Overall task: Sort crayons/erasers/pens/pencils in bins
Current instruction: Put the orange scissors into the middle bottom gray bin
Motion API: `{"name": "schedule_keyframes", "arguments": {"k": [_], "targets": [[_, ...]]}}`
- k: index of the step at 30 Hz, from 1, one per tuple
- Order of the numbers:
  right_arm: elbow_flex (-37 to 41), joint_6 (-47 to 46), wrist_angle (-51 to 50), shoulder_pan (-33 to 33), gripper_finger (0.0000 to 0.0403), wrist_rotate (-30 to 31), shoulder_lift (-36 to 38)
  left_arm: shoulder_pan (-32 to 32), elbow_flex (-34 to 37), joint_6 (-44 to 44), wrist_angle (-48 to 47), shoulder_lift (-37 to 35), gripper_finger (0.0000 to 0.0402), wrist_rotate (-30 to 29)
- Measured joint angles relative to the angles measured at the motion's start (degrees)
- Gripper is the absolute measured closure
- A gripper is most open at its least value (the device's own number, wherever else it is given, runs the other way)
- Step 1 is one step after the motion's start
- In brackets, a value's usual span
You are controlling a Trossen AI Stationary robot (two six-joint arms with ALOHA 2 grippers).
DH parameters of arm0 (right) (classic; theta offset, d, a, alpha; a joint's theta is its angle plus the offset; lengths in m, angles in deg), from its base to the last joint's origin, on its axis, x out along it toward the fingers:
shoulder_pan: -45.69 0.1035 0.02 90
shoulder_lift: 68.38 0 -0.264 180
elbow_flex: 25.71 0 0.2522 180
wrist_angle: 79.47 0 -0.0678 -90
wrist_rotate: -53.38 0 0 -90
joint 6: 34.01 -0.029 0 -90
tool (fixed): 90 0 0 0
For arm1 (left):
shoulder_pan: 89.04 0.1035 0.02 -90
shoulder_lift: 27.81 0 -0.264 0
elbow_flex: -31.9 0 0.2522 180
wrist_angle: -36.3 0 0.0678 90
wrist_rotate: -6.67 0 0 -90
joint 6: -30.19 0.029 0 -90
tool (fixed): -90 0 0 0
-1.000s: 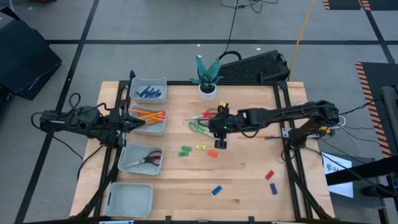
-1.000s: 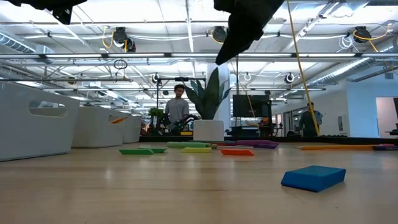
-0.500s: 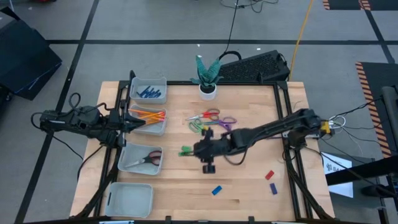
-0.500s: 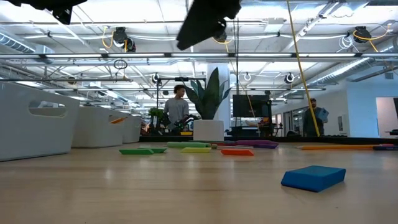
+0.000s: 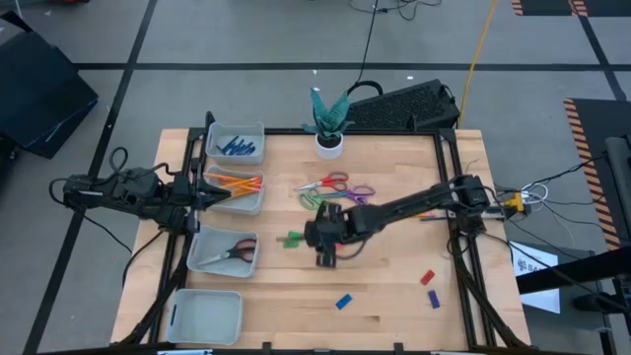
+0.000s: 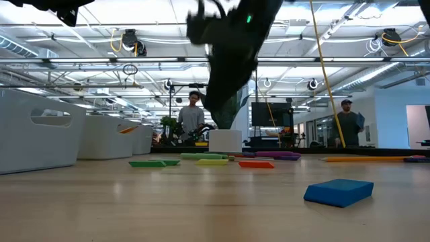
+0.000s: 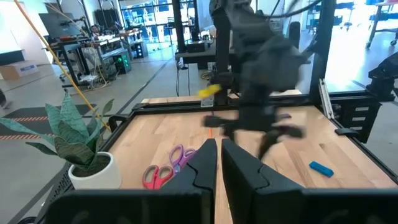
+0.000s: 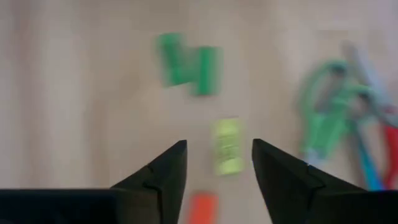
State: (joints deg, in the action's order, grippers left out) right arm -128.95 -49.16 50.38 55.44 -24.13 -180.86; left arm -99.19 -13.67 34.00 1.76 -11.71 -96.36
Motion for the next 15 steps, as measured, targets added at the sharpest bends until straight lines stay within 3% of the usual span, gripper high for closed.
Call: {"name": "schedule_keyframes", "arguments": {"k": [6,15], "targets": [[7.1,0.2,10.3,-8.3,0.0194,2.3,0.0,0.0,0.0,0.0,0.0,0.0,0.0373,0.0],[16.7,4.2,23.0,-18.0,0.0191,-0.7,0.6,0.0,0.0,0.0,0.0,0.0,0.0373,0.0]]}}
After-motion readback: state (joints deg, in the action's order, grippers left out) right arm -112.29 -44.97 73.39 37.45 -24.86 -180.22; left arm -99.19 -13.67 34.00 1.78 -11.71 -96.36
